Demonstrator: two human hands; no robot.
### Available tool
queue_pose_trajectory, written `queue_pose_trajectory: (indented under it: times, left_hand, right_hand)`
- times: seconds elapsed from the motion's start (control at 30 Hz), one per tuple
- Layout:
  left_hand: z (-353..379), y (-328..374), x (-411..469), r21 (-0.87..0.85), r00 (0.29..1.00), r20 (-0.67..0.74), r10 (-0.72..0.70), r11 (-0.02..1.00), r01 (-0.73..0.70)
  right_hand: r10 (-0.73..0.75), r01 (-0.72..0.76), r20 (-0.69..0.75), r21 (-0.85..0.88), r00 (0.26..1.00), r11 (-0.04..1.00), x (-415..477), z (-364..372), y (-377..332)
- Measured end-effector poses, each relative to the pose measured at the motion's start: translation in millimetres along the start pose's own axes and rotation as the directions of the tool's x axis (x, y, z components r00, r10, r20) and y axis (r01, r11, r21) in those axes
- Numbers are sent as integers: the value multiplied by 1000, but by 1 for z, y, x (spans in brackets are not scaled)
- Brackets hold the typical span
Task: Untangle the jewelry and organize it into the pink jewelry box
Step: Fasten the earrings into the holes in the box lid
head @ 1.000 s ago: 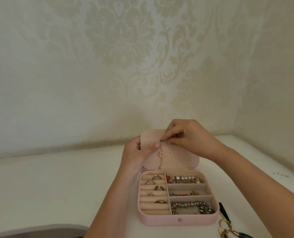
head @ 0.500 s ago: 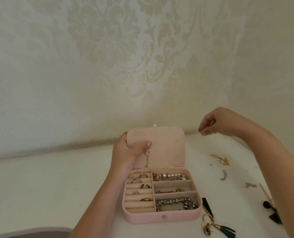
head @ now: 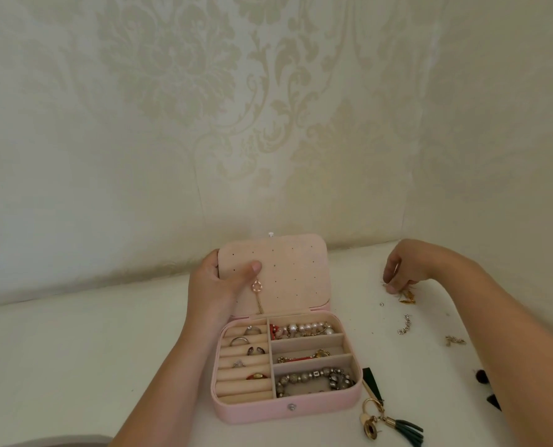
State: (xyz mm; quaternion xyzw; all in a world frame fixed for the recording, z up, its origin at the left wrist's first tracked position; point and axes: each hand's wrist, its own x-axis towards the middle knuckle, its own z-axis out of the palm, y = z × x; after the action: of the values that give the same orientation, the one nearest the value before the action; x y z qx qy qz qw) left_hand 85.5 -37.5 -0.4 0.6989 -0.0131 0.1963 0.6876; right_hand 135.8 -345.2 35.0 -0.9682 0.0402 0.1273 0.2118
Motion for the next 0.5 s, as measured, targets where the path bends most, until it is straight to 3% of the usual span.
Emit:
queue_pose_trajectory:
  times: [0.23, 0.5]
  left_hand:
    - [0, 0, 0, 10, 1000, 7, 26, 1000, -26]
    - [1, 1, -2, -24, 1000, 10, 20, 1000, -19]
  right_hand:
    - [11, -11, 8, 46, 1000, 999, -1, 0, 2]
    - [-131, 125, 19, 196, 991, 972, -8, -1, -2]
